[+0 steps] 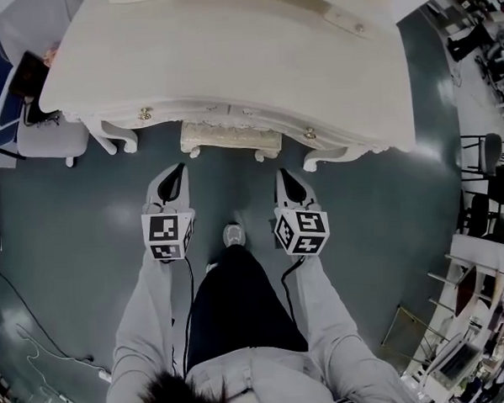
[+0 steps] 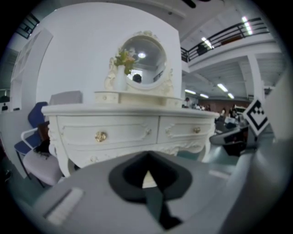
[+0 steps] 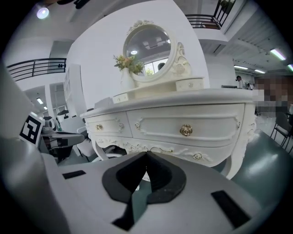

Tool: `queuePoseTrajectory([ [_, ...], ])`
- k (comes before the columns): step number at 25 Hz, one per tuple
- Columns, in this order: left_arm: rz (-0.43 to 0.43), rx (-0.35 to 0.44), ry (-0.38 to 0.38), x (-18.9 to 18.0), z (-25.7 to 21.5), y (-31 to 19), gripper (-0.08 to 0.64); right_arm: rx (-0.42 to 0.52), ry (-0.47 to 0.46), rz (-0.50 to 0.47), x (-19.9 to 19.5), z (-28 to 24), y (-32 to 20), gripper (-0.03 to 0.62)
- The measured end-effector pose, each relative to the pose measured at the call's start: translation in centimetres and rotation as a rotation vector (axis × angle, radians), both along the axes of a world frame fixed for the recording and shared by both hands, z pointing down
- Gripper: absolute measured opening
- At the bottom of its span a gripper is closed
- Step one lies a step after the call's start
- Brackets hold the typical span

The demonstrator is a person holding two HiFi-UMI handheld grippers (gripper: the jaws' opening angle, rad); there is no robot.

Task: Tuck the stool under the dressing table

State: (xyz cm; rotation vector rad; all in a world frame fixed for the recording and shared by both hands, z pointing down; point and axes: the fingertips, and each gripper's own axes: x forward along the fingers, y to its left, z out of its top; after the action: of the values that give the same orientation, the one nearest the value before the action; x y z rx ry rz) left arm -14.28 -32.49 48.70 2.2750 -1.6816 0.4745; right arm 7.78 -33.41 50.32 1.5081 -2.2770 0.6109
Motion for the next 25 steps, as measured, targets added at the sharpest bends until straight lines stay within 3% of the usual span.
queuePoseTrajectory([
  [11,0.006,0.054,0.050,0.8,-8.6,3.9,0.008,0.098,-0.001,-0.051,-0.7,-9.6,3.5,0.002],
  [17,0.045,0.119,0.028,1.3,-13.4,5.7,0.008,0.159,-0.009,-0.046,-0.4,-14.6,5.2,0.002],
  [25,0.029,0.165,0.044,1.2,-18.4,8.4,0.008,0.217,0.012,-0.062,-0.4,-19.3,8.5,0.002],
])
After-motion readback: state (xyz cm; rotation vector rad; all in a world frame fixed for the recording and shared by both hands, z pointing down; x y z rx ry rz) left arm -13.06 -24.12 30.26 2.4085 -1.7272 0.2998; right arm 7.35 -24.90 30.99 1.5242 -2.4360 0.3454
